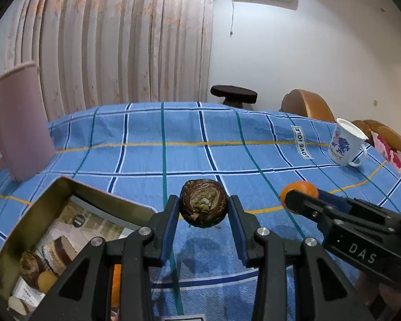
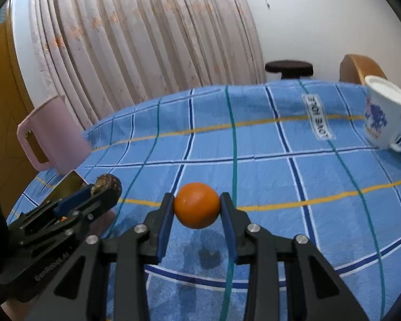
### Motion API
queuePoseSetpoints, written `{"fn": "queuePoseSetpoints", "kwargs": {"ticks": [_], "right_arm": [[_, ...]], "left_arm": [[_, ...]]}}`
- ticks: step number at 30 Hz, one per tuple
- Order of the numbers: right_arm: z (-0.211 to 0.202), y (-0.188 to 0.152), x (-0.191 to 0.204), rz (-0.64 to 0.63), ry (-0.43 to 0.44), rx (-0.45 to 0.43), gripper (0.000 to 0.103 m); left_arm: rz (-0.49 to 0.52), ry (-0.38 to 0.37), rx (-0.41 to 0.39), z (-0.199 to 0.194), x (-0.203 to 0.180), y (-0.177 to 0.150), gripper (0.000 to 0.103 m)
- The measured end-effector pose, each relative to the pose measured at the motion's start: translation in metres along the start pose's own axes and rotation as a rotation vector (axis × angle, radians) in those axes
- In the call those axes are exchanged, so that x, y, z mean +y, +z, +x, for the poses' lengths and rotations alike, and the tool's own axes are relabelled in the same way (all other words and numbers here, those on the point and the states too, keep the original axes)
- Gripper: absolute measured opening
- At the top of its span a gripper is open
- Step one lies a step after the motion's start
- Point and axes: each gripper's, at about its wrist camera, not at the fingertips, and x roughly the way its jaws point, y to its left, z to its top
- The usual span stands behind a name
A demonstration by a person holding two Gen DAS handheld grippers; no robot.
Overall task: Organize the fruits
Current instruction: 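Carry the brown round fruit and the orange over the tin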
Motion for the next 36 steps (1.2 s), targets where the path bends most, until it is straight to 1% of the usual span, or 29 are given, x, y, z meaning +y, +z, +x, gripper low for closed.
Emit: {"fn": "queuePoseSetpoints", "kwargs": {"ticks": [4, 8, 18, 24, 31, 36], "right_arm": [[-0.010, -0.001, 0.007, -0.031, -0.020, -0.047, 0.037], [-0.019, -0.003, 0.014, -0.070, -0.037, -0.091, 0.037], [-0.038, -0.010, 0.031, -0.151, -0.074, -0.196, 0.037], [-0.043, -0.013, 0.038, -0.189, -0.084, -0.220, 0.037], [-0.047, -0.016, 0.040, -0.192, -0.085, -0.239, 0.037], [-0.052, -0.020, 0.044, -0.206, -0.093, -0.261, 0.037]], "left_arm": [[0.018, 0.009, -0.026, -0.005, -0.003, 0.000, 0.040], [0.015, 0.010, -0.038, -0.008, -0.002, -0.001, 0.040], [0.006, 0.029, -0.099, -0.025, -0.001, -0.006, 0.040], [0.033, 0.044, -0.143, -0.035, -0.007, -0.009, 0.040], [0.028, 0.049, -0.172, -0.041, -0.006, -0.011, 0.040], [0.045, 0.063, -0.213, -0.050, -0.009, -0.014, 0.040]]}}
